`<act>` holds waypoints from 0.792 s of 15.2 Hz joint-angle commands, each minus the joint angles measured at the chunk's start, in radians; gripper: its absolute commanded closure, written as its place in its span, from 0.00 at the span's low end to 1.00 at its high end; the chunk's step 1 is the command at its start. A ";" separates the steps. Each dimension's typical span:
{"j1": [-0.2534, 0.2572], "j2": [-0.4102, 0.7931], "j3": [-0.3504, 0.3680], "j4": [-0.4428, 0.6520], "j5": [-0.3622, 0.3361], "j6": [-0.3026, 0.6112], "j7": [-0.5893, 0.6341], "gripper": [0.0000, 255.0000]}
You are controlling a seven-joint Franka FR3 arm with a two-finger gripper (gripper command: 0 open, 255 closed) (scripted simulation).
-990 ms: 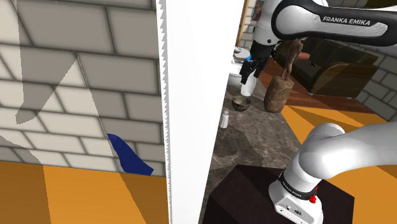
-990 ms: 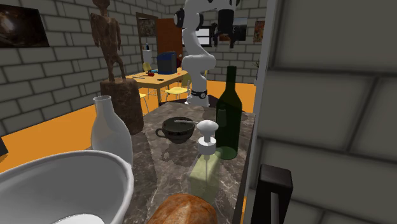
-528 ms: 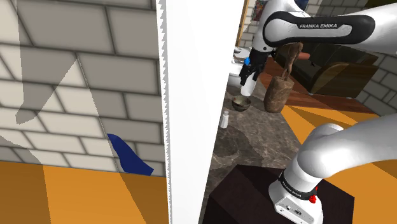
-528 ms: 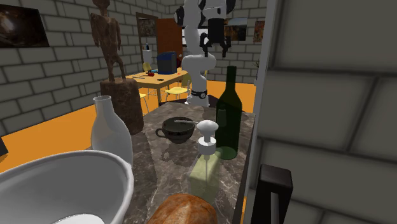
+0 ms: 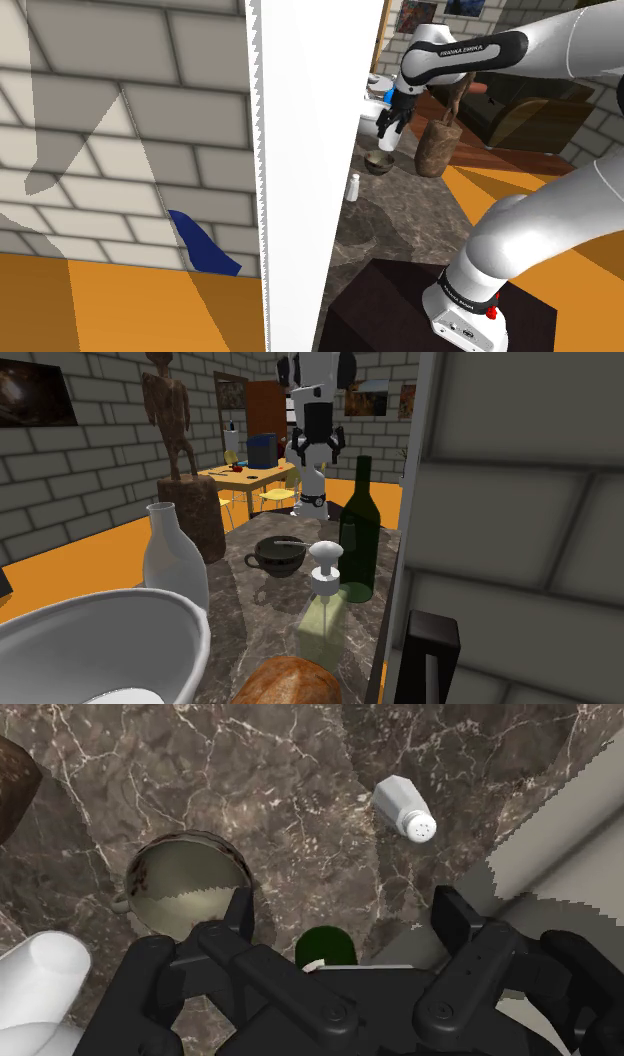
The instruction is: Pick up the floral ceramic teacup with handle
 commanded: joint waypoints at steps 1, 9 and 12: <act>-0.004 0.062 -0.040 0.021 0.019 0.036 -0.036 0.00; -0.017 0.348 -0.186 0.148 0.186 0.143 -0.222 0.00; -0.038 0.471 -0.219 0.215 0.282 0.159 -0.306 0.00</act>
